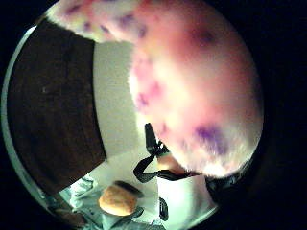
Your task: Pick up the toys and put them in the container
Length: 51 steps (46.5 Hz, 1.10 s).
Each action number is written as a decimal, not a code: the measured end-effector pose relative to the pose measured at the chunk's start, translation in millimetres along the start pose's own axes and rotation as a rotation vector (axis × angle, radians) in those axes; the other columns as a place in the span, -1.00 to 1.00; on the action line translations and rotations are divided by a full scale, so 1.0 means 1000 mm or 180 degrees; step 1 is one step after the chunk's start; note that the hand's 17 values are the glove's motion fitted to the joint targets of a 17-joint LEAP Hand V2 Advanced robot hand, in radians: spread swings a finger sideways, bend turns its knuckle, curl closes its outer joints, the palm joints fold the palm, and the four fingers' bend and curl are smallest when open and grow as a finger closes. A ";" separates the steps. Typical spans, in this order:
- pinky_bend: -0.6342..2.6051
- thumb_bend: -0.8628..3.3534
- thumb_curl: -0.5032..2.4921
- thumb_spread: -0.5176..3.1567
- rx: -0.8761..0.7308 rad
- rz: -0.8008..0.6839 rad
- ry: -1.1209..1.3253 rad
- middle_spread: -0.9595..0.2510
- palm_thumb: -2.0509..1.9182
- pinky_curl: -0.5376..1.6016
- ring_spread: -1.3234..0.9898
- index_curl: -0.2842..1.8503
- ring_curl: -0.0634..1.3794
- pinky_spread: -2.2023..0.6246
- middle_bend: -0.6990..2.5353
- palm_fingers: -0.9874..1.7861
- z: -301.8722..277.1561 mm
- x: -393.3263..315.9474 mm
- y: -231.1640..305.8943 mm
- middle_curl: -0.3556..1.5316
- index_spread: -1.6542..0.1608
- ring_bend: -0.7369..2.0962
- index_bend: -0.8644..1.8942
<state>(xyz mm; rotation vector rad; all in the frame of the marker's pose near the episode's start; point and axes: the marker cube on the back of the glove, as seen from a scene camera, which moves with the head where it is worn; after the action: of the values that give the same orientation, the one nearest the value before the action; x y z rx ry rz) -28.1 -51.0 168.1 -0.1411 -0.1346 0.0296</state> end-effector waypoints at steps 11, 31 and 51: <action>-0.31 -0.48 -0.35 -0.25 -0.0085 0.0002 -0.0056 0.21 0.36 -0.25 -0.14 -0.59 -0.30 0.37 -0.01 0.61 -0.006 -0.007 0.002 -0.13 0.52 0.31 -0.19; -0.04 -0.57 -0.25 -0.37 0.0155 -0.0138 -0.0321 0.22 0.28 -0.03 -0.11 -0.42 -0.11 0.28 0.14 0.59 -0.124 -0.030 0.055 0.03 0.43 0.54 0.11; 0.02 -0.60 -0.16 -0.37 0.2126 -0.0783 -0.0332 0.26 0.27 0.06 -0.09 -0.25 -0.09 0.27 0.20 0.51 -0.300 -0.188 0.072 0.10 0.43 0.62 0.21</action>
<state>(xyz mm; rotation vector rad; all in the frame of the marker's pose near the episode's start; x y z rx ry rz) -174.7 -28.1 -160.9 0.5449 -0.2383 -0.1634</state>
